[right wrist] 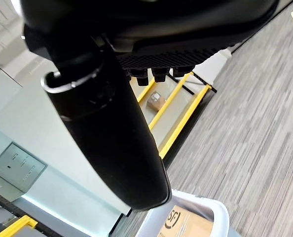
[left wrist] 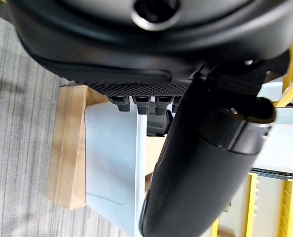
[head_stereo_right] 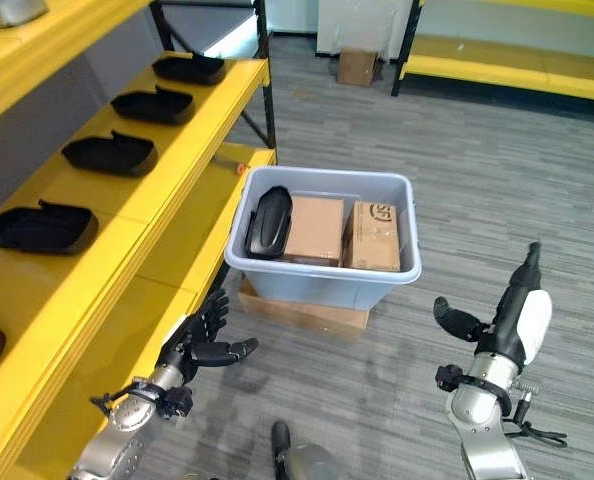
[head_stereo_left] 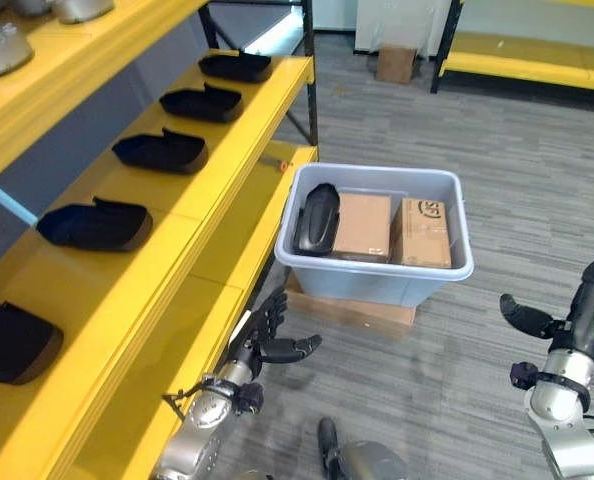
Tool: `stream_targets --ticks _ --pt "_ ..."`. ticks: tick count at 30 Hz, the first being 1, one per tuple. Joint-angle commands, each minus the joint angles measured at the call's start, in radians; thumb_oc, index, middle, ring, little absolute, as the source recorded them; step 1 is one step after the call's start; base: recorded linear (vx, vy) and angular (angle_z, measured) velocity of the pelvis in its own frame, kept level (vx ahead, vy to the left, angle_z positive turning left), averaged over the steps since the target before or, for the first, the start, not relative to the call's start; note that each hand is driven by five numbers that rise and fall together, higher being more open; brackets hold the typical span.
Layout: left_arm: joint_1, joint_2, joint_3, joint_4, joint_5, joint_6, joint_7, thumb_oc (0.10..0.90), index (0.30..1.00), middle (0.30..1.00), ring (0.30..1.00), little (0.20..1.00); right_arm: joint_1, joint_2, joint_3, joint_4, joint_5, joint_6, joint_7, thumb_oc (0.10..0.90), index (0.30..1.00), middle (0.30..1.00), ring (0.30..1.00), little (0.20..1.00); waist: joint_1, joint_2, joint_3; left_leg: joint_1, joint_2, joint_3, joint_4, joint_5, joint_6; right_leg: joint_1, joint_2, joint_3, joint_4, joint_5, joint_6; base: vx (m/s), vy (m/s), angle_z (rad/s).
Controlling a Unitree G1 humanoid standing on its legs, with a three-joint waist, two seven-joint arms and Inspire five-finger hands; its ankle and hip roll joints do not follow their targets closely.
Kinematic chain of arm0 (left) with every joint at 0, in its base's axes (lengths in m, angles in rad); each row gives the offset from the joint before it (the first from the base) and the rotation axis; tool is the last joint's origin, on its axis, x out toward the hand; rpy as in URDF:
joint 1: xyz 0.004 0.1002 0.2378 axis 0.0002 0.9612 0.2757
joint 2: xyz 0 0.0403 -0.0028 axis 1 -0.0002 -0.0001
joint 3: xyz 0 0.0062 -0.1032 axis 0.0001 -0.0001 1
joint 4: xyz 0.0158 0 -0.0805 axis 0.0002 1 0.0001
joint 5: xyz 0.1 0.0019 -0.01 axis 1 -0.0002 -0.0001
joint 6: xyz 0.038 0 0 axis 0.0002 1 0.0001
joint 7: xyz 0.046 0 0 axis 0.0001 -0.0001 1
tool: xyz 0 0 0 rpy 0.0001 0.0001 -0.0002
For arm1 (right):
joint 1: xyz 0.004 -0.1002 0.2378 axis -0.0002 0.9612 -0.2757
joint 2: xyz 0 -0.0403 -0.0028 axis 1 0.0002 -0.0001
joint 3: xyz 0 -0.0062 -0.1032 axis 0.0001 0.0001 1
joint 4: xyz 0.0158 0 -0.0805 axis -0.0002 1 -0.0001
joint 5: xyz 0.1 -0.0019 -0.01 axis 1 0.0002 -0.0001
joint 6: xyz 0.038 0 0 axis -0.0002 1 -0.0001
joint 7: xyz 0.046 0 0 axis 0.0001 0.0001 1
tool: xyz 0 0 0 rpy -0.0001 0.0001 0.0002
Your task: Move parts from the plastic box to the shelf.
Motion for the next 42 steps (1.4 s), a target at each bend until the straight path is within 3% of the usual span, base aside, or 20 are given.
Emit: stream_targets --ticks 1,3,6,11,15,20,34,37,42 --pt "0.015 0.022 0.075 -0.089 -0.037 -0.059 0.028 0.900 1.000 1.000 1.000 1.000 -0.071 -0.081 -0.057 -0.065 -0.032 -0.102 -0.032 0.900 1.000 1.000 1.000 1.000 0.043 0.018 -0.045 0.021 -0.018 0.008 -0.161 0.081 0.025 0.158 -0.034 0.074 -0.070 -0.022 0.020 0.09 0.012 -0.28" --pt "0.053 0.009 0.099 -0.066 -0.040 -0.082 0.057 0.900 1.000 1.000 1.000 1.000 -0.065 -0.073 -0.024 -0.083 -0.057 -0.132 -0.025 0.900 1.000 1.000 1.000 1.000 0.075 0.033 -0.046 -0.007 -0.052 -0.029 -0.336 0.145 0.014 0.191 -0.011 0.094 -0.096 -0.027 0.033 0.13 -0.013 -0.59" --pt "0.096 -0.002 0.121 -0.051 -0.040 -0.102 0.053 0.900 1.000 1.000 1.000 1.000 -0.055 -0.072 -0.001 -0.107 -0.094 -0.159 -0.004 0.900 1.000 1.000 1.000 1.000 0.098 0.041 -0.044 -0.023 -0.058 -0.078 -0.408 0.206 -0.002 0.203 0.002 0.121 -0.096 -0.032 0.035 0.11 -0.025 -0.53" --pt "0.123 -0.003 0.135 -0.040 -0.039 -0.142 0.047 0.900 1.000 1.000 1.000 1.000 -0.047 -0.101 0.009 -0.135 -0.098 -0.178 0.026 0.900 1.000 1.000 1.000 1.000 0.108 0.049 -0.034 -0.047 -0.052 -0.123 -0.445 0.230 -0.009 0.205 0.011 0.163 -0.090 -0.029 0.034 0.11 0.027 -0.38" --pt "0.111 0.000 0.132 -0.035 -0.059 -0.146 0.040 0.900 1.000 1.000 1.000 1.000 -0.022 -0.111 -0.003 -0.149 -0.080 -0.197 0.054 0.900 1.000 1.000 1.000 1.000 0.093 0.055 -0.029 -0.063 -0.033 -0.059 -0.456 0.232 -0.009 0.207 0.012 0.149 -0.069 -0.054 0.031 0.14 0.085 -0.29" --pt "0.100 0.011 0.116 -0.032 -0.027 -0.166 0.037 0.900 1.000 1.000 1.000 1.000 -0.032 -0.110 0.014 -0.140 -0.061 -0.242 0.086 0.900 1.000 1.000 1.000 1.000 0.091 0.056 -0.025 -0.053 -0.025 -0.032 -0.458 0.228 -0.005 0.208 0.010 0.132 -0.032 -0.096 0.028 0.16 0.116 -0.10" --pt "0.050 0.030 0.130 -0.041 -0.027 -0.123 -0.009 0.900 1.000 1.000 1.000 1.000 -0.073 -0.081 0.030 -0.163 -0.045 -0.263 0.136 0.900 1.000 1.000 1.000 1.000 0.129 0.018 -0.041 -0.045 -0.105 -0.065 -0.371 0.125 0.072 0.170 -0.018 0.089 0.094 -0.164 0.037 0.18 0.077 0.08" --pt "0.059 0.031 0.139 -0.052 -0.014 -0.109 -0.022 0.900 1.000 1.000 1.000 1.000 -0.081 -0.067 0.029 -0.161 -0.053 -0.271 0.148 0.900 1.000 1.000 1.000 1.000 0.135 0.013 -0.048 -0.031 -0.110 -0.070 -0.372 0.114 0.085 0.151 -0.016 0.079 0.161 -0.146 0.052 0.13 0.042 0.20" --pt "0.061 0.034 0.146 -0.048 -0.008 -0.072 -0.093 0.900 1.000 1.000 1.000 1.000 -0.107 -0.050 0.039 -0.162 -0.117 -0.272 0.139 0.900 1.000 1.000 1.000 1.000 0.145 -0.020 -0.070 0.009 -0.150 -0.068 -0.397 0.076 0.131 0.123 -0.023 0.106 0.405 0.072 0.167 0.08 0.051 0.11"
